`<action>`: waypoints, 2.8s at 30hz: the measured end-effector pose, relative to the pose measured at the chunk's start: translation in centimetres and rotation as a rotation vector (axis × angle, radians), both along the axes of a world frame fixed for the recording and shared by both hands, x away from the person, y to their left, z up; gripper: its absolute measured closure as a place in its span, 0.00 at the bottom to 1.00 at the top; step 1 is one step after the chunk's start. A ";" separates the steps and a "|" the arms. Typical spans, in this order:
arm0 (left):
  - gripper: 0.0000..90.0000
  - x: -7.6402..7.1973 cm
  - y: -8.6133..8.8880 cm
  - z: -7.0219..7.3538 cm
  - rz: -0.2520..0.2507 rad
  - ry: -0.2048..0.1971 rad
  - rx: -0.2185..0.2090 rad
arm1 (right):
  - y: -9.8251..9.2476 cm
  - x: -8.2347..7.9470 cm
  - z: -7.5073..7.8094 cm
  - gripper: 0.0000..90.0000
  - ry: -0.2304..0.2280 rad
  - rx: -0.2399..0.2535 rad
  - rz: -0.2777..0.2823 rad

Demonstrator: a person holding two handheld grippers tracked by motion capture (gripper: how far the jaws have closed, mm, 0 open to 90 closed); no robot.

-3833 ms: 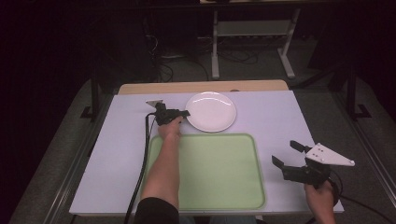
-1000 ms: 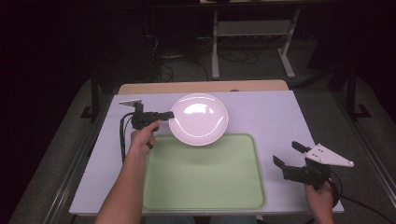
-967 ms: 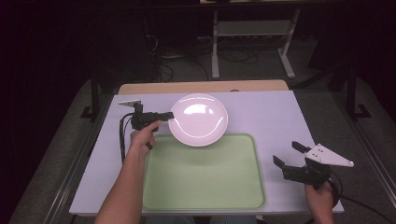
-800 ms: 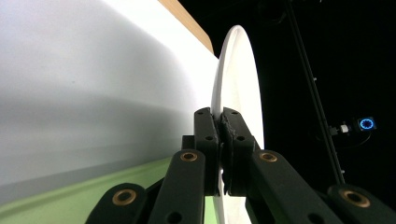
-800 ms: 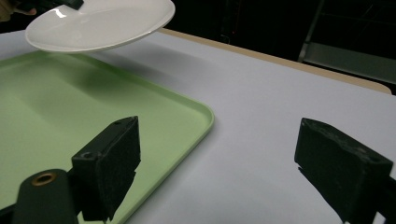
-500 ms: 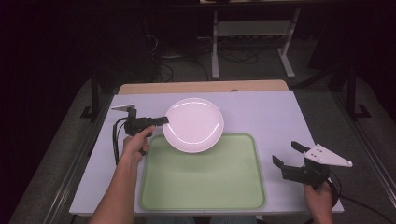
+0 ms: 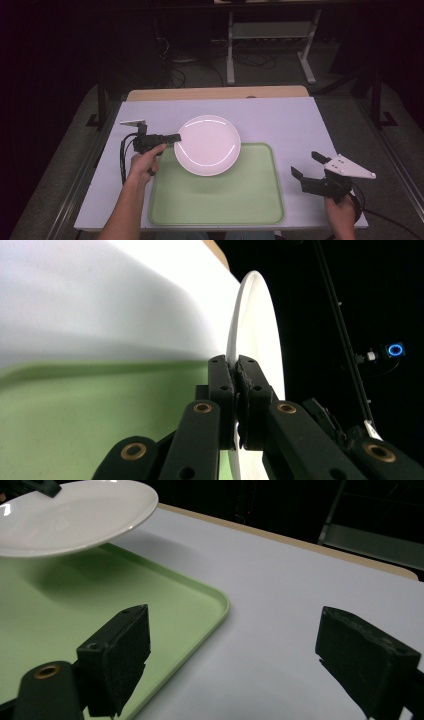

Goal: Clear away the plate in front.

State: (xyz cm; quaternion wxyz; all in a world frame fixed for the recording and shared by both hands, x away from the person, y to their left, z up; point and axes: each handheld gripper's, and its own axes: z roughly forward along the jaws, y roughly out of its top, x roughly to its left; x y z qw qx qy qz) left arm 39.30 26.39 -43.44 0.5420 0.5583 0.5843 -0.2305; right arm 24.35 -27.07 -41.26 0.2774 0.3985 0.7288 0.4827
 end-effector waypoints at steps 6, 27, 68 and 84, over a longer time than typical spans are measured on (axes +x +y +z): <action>0.97 -0.4 0.0 -0.7 -0.007 0.012 0.024 | 0.0 0.0 0.0 0.15 0.001 -0.001 -0.002; 0.97 -1.9 -0.6 -2.1 -0.072 0.037 0.107 | 0.1 0.0 0.0 0.15 0.004 -0.003 0.000; 0.97 -5.0 -1.7 -2.2 -0.094 0.027 0.180 | 0.4 0.1 -0.2 0.15 0.012 -0.020 0.017; 0.96 -5.6 -2.4 -2.6 -0.097 0.029 0.190 | 0.8 0.2 -0.2 0.15 0.015 -0.035 0.024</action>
